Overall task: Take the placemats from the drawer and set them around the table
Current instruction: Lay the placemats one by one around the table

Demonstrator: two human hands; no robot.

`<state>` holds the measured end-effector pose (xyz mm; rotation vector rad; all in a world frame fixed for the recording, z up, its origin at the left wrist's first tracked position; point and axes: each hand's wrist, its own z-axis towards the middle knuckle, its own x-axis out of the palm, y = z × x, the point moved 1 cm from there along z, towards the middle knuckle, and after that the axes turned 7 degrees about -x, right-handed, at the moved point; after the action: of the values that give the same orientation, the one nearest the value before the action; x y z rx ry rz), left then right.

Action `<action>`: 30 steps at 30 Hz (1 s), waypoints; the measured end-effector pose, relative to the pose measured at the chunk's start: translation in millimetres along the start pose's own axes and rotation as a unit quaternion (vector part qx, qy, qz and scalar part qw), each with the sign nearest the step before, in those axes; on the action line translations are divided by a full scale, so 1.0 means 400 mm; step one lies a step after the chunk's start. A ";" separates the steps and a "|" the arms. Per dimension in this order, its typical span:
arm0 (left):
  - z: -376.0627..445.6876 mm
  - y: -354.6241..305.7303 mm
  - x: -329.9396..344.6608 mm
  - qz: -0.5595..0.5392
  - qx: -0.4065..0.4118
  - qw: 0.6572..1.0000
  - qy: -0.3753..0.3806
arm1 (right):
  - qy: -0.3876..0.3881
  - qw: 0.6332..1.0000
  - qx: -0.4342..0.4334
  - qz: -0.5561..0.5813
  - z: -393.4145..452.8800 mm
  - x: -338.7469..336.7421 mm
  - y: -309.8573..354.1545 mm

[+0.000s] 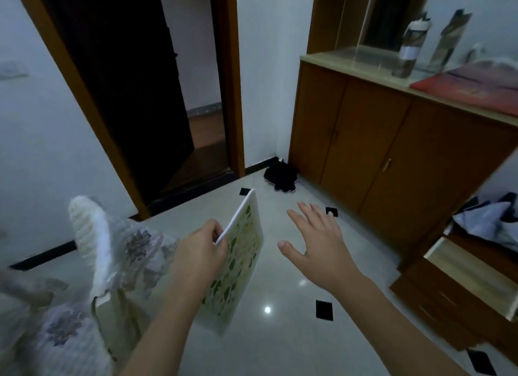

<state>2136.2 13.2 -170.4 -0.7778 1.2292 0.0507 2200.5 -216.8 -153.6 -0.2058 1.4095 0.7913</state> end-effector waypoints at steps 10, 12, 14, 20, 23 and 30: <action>0.339 -0.137 0.092 0.023 0.043 0.998 0.026 | -0.002 0.999 0.027 0.032 0.334 -0.005 -0.163; 0.398 -0.145 0.112 0.025 0.031 0.999 0.034 | 0.006 0.999 0.023 0.040 0.409 0.018 -0.206; 0.458 -0.153 0.132 0.039 0.016 0.998 0.047 | 0.017 0.998 0.018 0.053 0.486 0.045 -0.244; 0.624 -0.195 0.173 0.139 -0.022 0.990 0.022 | 0.053 0.992 -0.053 0.099 0.711 0.088 -0.336; 0.693 -0.195 0.172 0.186 -0.045 0.981 0.013 | 0.080 0.986 -0.097 0.110 0.834 0.103 -0.350; 0.779 -0.144 0.116 0.210 -0.134 0.968 -0.012 | 0.121 0.965 -0.197 0.127 1.045 0.152 -0.256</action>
<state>2434.7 126.7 -144.8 -0.7326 1.3630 0.5827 2593.2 -30.8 -162.8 -0.4475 1.5131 1.2955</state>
